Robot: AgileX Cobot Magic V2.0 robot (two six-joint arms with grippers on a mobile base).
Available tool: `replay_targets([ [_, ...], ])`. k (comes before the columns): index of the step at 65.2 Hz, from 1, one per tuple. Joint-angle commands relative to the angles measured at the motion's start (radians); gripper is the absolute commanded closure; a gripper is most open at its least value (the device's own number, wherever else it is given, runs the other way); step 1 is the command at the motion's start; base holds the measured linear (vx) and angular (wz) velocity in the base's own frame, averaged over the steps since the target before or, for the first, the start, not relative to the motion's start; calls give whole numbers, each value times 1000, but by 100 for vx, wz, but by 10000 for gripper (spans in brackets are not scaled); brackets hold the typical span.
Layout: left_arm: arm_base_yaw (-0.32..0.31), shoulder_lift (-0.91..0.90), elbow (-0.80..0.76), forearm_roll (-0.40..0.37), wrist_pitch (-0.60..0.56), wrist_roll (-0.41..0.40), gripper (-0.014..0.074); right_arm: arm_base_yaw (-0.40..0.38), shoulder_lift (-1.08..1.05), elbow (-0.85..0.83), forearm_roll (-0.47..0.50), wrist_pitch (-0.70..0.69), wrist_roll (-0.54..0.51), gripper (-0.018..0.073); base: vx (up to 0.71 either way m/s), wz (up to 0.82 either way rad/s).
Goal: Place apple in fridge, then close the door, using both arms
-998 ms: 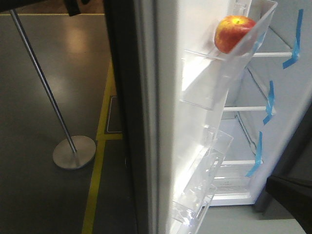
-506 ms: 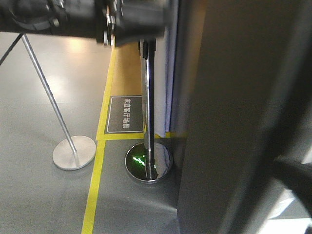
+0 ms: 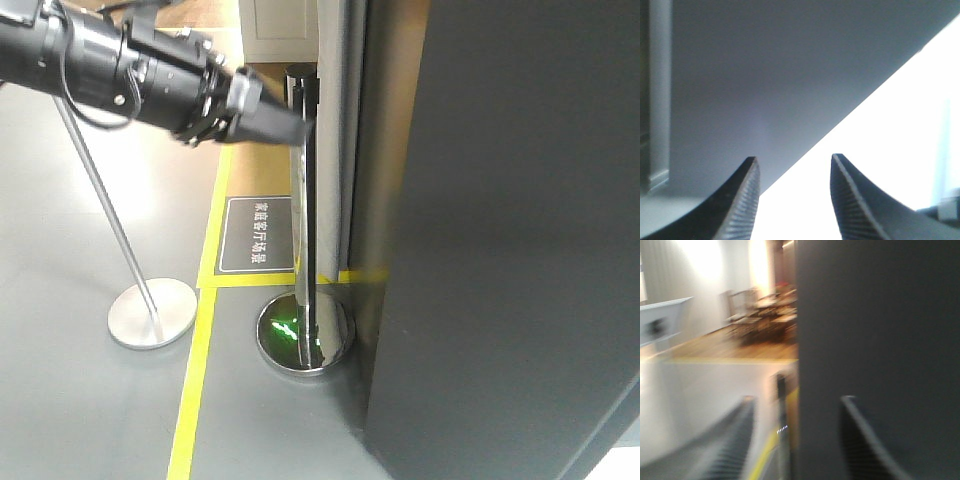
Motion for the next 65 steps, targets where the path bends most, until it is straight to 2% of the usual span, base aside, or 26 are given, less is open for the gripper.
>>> replay_targets([
  [1,-1,-43,-30,8,-49,-28,273,-6,107,-72,-12,-227,-39,25,0,0],
  [10,-1,-43,-30,56,-61,-28,273,-9,292,-143,18,-433,-123,-8,0,0],
  [18,-1,-43,-30,89,-63,-28,273,-9,451,-227,69,-531,-206,3,0,0],
  [23,-1,-43,-30,93,-65,-28,273,-9,541,-287,127,-596,-274,8,0,0],
  [31,-1,-43,-30,93,-65,-28,273,-9,671,-399,271,-651,-413,10,0,0],
  [41,-1,-43,-30,93,-66,-28,273,-21,786,-518,388,-655,-566,10,0,0],
  [50,-1,-43,-30,93,-65,-28,273,-94,870,-615,510,-633,-592,10,0,0],
  [56,-1,-43,-30,93,-66,-28,273,-163,911,-665,578,-539,-600,17,0,0],
  [65,-1,-43,-30,95,-74,-28,273,-253,964,-719,579,-323,-600,38,0,0],
])
